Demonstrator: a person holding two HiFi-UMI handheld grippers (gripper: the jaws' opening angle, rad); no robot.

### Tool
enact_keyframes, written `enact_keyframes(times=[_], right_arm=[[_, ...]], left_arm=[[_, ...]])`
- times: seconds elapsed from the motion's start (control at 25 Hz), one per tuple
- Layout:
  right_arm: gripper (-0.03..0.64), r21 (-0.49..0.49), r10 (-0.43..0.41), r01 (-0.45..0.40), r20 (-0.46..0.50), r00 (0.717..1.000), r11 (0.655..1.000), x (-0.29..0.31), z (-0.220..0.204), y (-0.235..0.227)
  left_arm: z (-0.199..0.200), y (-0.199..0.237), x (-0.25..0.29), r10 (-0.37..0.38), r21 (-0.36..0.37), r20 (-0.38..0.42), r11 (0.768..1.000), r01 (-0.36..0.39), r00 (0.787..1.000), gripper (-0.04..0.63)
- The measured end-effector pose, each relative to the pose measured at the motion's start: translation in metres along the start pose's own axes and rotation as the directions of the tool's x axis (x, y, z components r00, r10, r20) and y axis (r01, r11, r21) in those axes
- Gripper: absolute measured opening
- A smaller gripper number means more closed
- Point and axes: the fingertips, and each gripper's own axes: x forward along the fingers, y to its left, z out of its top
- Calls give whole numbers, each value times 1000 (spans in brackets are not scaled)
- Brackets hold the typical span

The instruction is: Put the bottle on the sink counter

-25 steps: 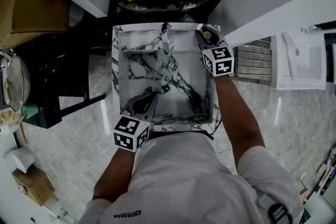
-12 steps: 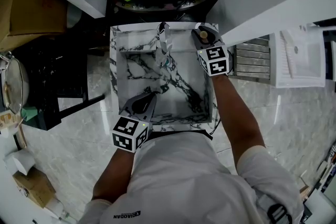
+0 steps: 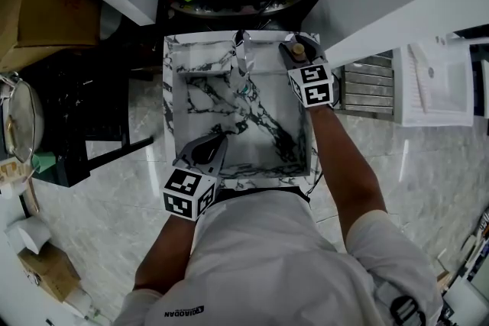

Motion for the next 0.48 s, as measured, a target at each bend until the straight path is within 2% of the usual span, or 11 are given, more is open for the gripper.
enact_keyframes(times=[0.24,0.48], right_arm=[[218,7,-27,27,-4,1000,1000,-9,0,0],[218,72,-47,48,-5,999,996,-32,-6,-4]], left_arm=[[1,-1,-6,0,2,15,1000,0,1000,15],[4,-6,-13,-9,14,38,1000,8,999,15]])
